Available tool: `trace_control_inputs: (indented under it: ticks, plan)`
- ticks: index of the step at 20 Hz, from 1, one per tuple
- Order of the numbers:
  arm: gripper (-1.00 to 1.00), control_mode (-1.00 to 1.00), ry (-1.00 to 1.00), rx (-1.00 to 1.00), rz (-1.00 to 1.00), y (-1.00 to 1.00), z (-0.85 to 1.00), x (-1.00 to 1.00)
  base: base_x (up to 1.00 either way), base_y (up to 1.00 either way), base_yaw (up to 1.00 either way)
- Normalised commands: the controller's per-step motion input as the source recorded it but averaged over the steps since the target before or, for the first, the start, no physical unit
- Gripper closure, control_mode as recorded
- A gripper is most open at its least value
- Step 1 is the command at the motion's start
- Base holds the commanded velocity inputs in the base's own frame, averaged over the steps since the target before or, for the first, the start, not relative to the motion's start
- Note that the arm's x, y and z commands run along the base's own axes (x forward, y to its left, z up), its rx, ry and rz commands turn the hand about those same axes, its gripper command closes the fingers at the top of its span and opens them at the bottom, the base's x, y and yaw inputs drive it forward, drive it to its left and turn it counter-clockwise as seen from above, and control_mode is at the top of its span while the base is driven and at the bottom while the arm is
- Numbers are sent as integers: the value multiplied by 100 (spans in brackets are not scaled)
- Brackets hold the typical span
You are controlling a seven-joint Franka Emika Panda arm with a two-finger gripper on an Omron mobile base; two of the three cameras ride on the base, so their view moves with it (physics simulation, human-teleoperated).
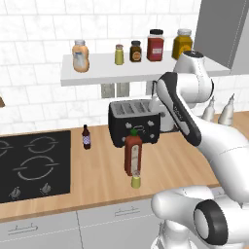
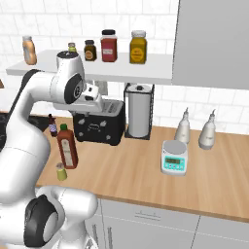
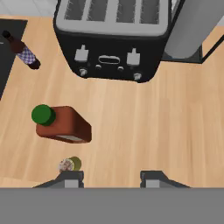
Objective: Put the shaker and condiment bottle from the counter next to their counterparts in the cabinet.
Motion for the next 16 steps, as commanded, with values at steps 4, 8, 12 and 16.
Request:
trace_control_inputs:
  ticks: [4, 8, 12, 16]
  plan:
    - [-100, -100, -6, 2, 0, -6, 0, -27, 0, 0, 0]
    - [-100, -100, -24, 7, -1, -22, -1, -81, 0, 0, 0]
    - [-100, -100, -11, 10, -6, -37, -1, -66, 0, 0, 0]
    - [-100, -100, -17, 12, 33, -29, -17, -18, 0, 0, 0]
